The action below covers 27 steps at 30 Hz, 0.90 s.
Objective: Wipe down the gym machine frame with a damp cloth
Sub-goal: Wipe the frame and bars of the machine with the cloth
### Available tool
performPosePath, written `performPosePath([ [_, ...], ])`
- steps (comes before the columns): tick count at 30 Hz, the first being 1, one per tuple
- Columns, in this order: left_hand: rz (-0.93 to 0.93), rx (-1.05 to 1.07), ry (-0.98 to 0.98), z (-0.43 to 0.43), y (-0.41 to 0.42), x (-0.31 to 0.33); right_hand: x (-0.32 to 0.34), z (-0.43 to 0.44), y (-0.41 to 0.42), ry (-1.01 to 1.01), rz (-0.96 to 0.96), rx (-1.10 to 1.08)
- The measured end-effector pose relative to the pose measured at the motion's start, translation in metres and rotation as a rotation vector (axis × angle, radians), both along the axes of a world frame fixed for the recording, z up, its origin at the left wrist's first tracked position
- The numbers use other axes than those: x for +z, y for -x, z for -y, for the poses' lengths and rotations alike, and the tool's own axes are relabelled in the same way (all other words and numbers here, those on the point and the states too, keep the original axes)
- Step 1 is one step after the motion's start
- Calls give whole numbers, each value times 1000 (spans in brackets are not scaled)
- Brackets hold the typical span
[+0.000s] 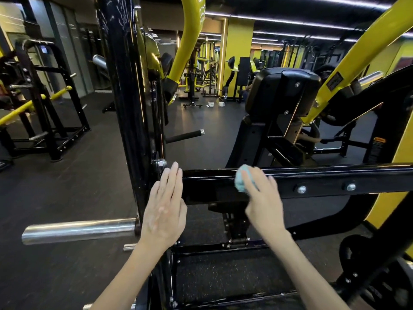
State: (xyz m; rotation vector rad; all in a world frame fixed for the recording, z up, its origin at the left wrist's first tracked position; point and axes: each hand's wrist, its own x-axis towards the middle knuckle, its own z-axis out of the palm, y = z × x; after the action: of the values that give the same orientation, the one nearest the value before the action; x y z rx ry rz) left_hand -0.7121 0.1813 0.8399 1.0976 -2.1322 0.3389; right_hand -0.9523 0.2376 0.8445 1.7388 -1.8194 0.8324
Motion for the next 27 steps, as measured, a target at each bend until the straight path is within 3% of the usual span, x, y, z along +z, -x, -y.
performPosePath([
  [6, 1, -163, -82, -4, 26, 2, 16, -20, 53, -48, 92, -78],
  [8, -42, -234, -114, -7, 34, 6, 32, -25, 51, -66, 218, -27],
  [11, -221, -383, -216, -14, 52, 24, 61, -36, 38, -74, 763, 136],
  [13, -431, -470, -424, -23, 67, 47, 81, -46, 27, -90, 1230, 385],
  [15, -598, -532, -597, -30, 84, 70, 97, -59, 19, -116, 1551, 586],
  [17, -663, -608, -714, -36, 100, 86, 106, -72, 12, -133, 1617, 642],
  [22, -565, -797, -836, -56, 150, 104, 110, -103, 27, -82, 1598, 587],
  [27, -563, -850, -830, -85, 198, 109, 117, -149, 68, -49, 1541, 514],
])
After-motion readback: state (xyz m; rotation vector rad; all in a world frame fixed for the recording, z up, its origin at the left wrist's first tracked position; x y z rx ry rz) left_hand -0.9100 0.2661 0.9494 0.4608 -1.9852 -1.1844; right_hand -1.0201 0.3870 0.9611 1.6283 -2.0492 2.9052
